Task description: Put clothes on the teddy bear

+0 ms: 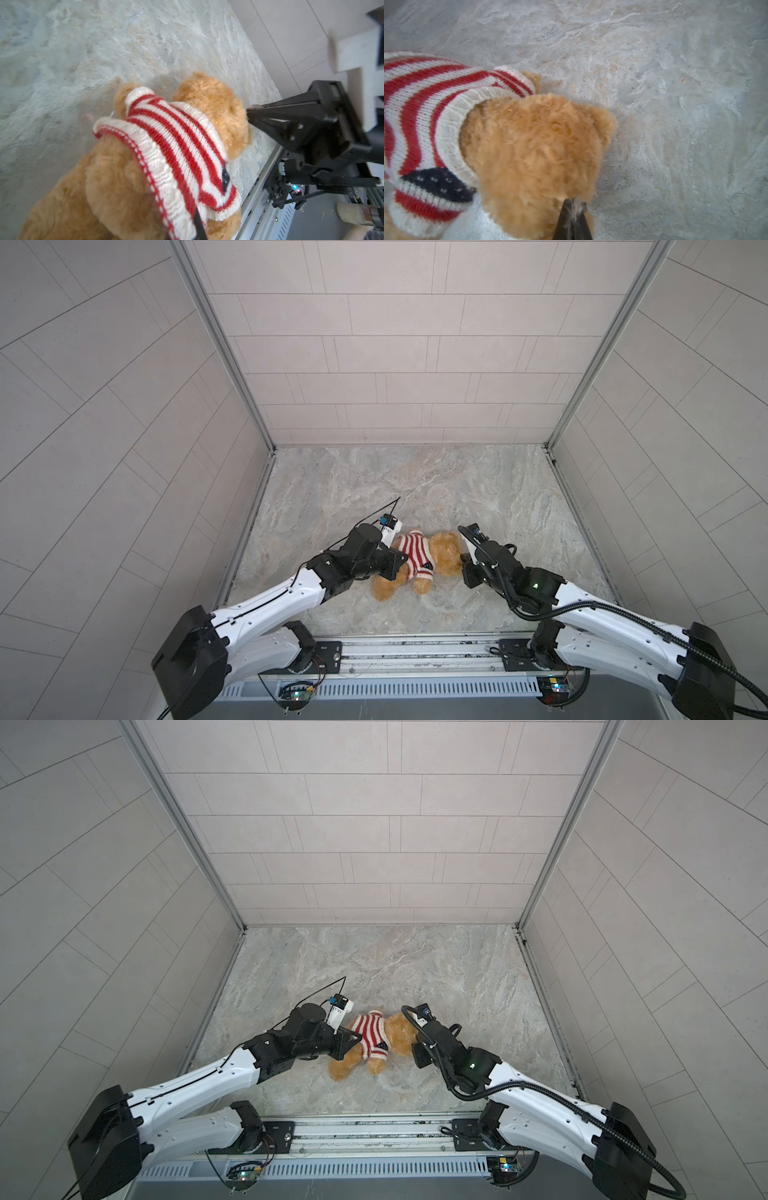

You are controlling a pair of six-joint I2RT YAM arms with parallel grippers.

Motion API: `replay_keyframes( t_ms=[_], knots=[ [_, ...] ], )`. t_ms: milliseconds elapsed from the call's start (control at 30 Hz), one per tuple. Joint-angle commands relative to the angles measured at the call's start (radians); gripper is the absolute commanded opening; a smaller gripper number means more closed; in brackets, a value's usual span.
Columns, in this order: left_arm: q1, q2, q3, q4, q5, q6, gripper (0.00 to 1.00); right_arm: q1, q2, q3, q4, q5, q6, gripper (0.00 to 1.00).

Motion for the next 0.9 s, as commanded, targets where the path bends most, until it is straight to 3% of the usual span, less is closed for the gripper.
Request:
replay_keyframes(
  t_ms=[0, 233, 400, 500, 700, 867],
  knots=[
    [0.013, -0.03, -0.031, -0.035, -0.037, 0.019, 0.0, -0.024, -0.006, 0.016, -0.085, -0.023, -0.015, 0.0],
    [0.013, 0.065, -0.055, 0.118, 0.014, -0.035, 0.0, -0.027, 0.031, 0.035, -0.045, -0.062, -0.014, 0.01],
    [0.011, 0.085, -0.032, 0.148, 0.016, -0.043, 0.01, 0.053, -0.044, 0.019, 0.039, -0.1, -0.068, 0.35],
    [0.014, 0.113, -0.005, 0.14, 0.004, -0.033, 0.0, 0.147, -0.06, 0.009, 0.097, -0.075, -0.115, 0.47],
    [0.015, 0.17, 0.022, 0.191, 0.02, -0.072, 0.0, 0.367, 0.035, -0.018, 0.269, -0.008, -0.243, 0.56],
    [0.022, 0.186, 0.029, 0.218, 0.036, -0.101, 0.01, 0.382, 0.142, -0.03, 0.366, -0.041, -0.234, 0.56]
  ],
)
